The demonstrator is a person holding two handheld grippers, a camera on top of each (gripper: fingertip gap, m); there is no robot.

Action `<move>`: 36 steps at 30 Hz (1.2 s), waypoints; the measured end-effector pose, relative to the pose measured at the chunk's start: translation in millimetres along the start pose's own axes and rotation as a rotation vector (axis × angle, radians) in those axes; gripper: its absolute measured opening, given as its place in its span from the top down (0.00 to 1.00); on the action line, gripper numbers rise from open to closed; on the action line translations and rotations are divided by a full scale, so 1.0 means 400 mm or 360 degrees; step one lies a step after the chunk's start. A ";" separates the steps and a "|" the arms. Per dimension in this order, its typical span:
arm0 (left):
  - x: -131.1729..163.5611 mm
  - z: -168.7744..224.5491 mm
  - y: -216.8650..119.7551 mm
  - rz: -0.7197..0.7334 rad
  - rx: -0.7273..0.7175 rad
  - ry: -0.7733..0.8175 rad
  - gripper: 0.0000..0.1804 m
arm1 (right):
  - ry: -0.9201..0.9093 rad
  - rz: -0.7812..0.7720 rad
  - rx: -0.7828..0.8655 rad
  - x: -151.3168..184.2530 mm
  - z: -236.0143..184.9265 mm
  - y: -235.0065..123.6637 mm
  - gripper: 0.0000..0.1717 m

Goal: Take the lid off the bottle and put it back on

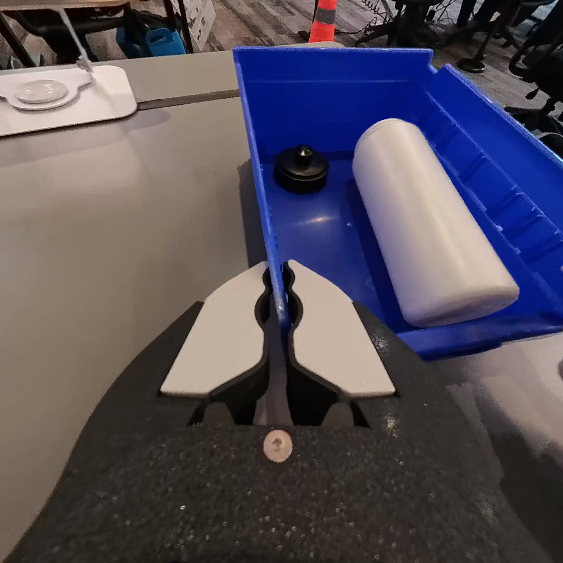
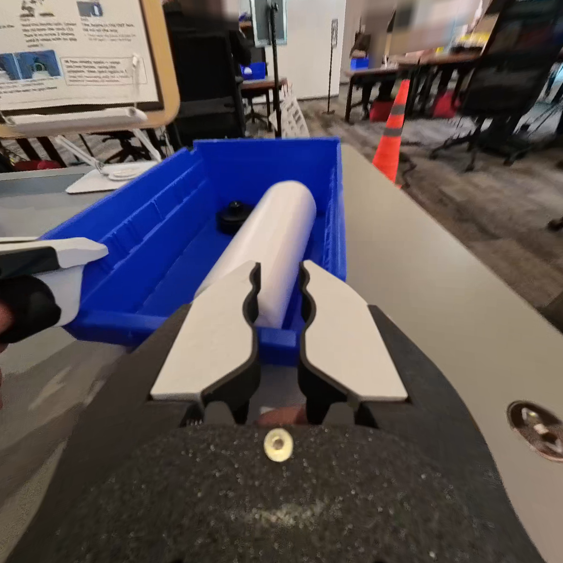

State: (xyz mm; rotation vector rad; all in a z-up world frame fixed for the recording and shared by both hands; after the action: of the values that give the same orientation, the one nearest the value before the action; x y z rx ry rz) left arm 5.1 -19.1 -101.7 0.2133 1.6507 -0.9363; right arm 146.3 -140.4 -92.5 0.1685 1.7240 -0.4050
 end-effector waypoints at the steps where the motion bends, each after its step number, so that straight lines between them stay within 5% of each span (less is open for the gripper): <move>1: 0.003 -0.008 -0.006 0.0007 -0.0006 -0.0030 0.97 | -0.0055 0.0077 -0.0016 -0.019 -0.013 -0.012 0.81; 2: 0.006 -0.017 -0.010 0.0011 -0.0008 -0.0064 0.97 | -0.0108 0.0188 -0.0027 -0.042 -0.027 -0.027 0.73; 4: 0.009 -0.035 -0.015 0.0008 -0.0004 -0.0112 0.97 | -0.0268 0.0293 0.0090 -0.066 -0.029 -0.050 0.73; 8: 0.019 -0.058 -0.034 0.0024 -0.0007 -0.0155 0.98 | -0.0225 -0.0102 0.0161 0.022 -0.018 0.006 0.68; 10: 0.026 -0.063 -0.046 0.0036 -0.0023 -0.0144 0.97 | -0.0131 -0.0238 0.0042 0.046 -0.033 0.018 0.78; 12: 0.034 -0.077 -0.063 0.0038 -0.0043 -0.0146 0.97 | -0.0030 -0.0244 0.0114 0.035 -0.018 0.011 0.98; 15: 0.045 -0.112 -0.104 0.0040 -0.0098 -0.0125 0.98 | 0.0052 -0.0236 0.0031 0.034 -0.051 0.014 0.98; 24: 0.076 -0.472 -0.260 0.0152 -0.0490 -0.0167 0.97 | -0.0071 -0.0172 -0.0301 0.021 -0.440 0.129 0.98; 30: 0.134 -0.644 -0.242 0.0091 -0.0362 -0.0275 0.96 | -0.0095 -0.0307 -0.0368 0.090 -0.606 0.199 0.97; 31: 0.131 -0.651 -0.247 0.0127 -0.0277 -0.0339 0.94 | -0.0075 -0.0266 -0.0422 0.092 -0.614 0.195 0.94; 34: 0.091 -0.640 -0.315 0.0371 0.0005 -0.0531 0.60 | -0.0238 -0.0194 -0.0633 0.080 -0.614 0.138 0.79; 36: 0.055 -0.656 -0.395 0.0561 0.0009 -0.0543 0.55 | -0.0401 -0.0121 -0.0774 0.071 -0.595 0.080 0.78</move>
State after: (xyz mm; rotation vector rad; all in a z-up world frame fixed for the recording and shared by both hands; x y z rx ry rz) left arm -289.8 44.6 -45.5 0.3182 1.2456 -0.6659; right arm -68.1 -28.7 -91.4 -0.2901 1.5330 -0.0491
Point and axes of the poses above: each gripper's, where its closed fingertips meet, y out along the fingers, x out of its underside, z = x × y across the jaws, the point moved 5 cm from there along -y, back along the fingers, and after that the axes turned 5 degrees about y, right-handed, at the moved point
